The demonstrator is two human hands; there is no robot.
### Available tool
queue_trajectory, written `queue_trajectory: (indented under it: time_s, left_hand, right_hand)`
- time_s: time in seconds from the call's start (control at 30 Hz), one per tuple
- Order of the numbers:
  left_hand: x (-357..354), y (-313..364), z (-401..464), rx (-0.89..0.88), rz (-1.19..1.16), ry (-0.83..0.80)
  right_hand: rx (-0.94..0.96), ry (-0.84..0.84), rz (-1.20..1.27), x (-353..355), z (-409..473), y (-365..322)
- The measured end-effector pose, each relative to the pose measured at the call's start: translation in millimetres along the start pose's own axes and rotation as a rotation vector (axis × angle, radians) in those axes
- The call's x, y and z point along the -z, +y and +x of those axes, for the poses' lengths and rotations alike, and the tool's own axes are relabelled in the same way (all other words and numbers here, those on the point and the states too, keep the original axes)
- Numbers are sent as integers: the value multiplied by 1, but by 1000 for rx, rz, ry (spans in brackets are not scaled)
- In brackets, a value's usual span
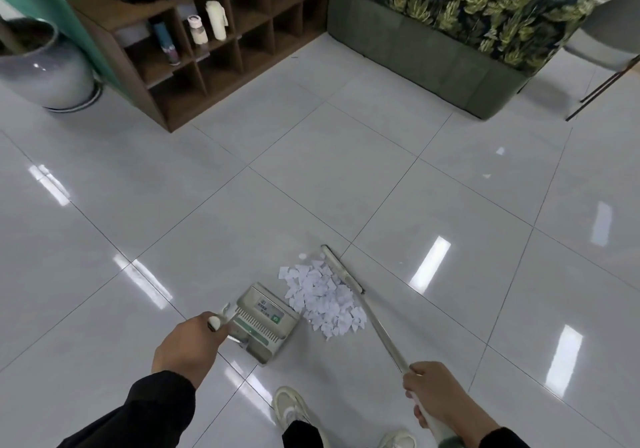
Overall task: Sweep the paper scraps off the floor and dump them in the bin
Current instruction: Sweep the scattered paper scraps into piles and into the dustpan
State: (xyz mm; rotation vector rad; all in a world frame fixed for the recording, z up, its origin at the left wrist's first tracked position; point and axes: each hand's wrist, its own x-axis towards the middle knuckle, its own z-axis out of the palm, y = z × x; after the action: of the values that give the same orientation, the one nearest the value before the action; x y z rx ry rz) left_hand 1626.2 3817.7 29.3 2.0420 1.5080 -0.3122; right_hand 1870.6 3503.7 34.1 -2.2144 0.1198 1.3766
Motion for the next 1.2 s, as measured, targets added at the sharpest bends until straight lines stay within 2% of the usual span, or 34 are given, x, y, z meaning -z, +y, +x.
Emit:
queue_trajectory:
  time_s: [0.13,0.37,0.7,0.93,1.2]
  left_hand:
    - [1,-13,-3,31,-26,-14]
    - [4,-26,-11,17,-33,19]
    - [11,-38,-28,50,-4,38]
    - [11,-42,-23,62,-1,55]
    - [10,-34,-15,52,-3,62]
  right_hand:
    - [85,7,-22,-3,-11,-12]
    - [122,24,-78,-4,-2,-34]
    - [128,-24,-477,-13,48,-69]
    - [134,-19,-494,26,24,-76]
    - [154,4,-329,38,12,-55]
